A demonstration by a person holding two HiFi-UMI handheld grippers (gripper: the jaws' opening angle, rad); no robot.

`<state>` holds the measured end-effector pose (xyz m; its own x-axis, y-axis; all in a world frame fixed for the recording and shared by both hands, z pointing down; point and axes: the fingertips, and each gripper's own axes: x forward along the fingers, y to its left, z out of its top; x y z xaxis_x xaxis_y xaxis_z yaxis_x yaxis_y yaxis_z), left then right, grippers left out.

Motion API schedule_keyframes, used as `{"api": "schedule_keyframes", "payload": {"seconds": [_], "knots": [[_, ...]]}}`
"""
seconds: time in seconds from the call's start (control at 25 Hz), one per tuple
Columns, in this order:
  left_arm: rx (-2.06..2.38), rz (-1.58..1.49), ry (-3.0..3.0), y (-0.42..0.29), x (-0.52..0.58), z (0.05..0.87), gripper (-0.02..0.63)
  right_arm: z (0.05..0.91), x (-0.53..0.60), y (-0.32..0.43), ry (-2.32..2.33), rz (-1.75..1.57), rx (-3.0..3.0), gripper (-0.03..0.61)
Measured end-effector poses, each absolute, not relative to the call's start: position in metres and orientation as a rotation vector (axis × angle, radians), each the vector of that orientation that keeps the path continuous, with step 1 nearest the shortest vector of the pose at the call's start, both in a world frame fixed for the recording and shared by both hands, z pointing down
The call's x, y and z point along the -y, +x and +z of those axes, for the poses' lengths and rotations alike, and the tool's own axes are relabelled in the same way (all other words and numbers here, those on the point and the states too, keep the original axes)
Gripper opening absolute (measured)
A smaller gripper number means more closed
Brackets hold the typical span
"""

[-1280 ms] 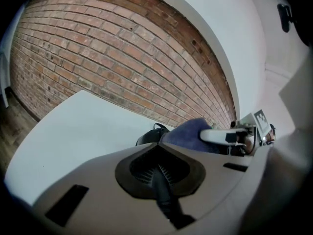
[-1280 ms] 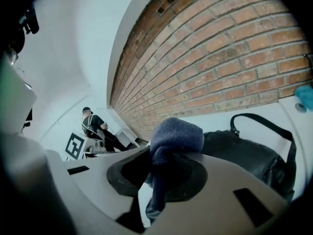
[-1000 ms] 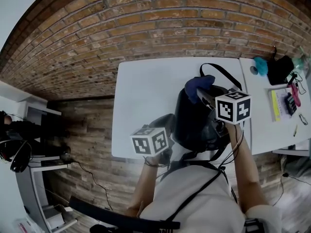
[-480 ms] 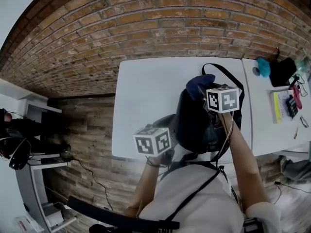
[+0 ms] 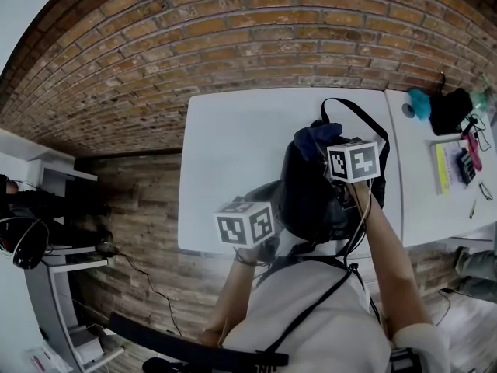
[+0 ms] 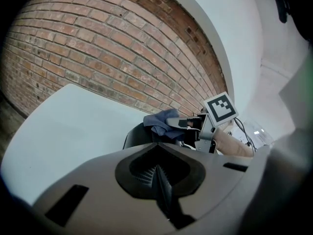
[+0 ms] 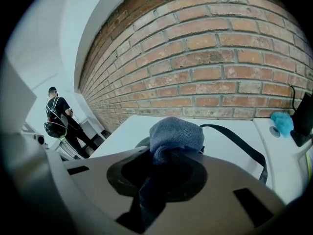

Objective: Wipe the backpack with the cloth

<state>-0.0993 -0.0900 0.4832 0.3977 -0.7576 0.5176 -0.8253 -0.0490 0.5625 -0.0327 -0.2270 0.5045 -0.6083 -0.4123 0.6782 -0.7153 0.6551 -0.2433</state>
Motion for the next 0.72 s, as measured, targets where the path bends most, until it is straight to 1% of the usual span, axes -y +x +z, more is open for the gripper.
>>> {"api": "schedule_keyframes", "payload": {"seconds": [0.72], "knots": [[1.358, 0.089, 1.813, -0.094, 0.088, 0.485, 0.004, 0.503, 0.182, -0.032, 0.801, 0.673, 2.3, 0.074]]}}
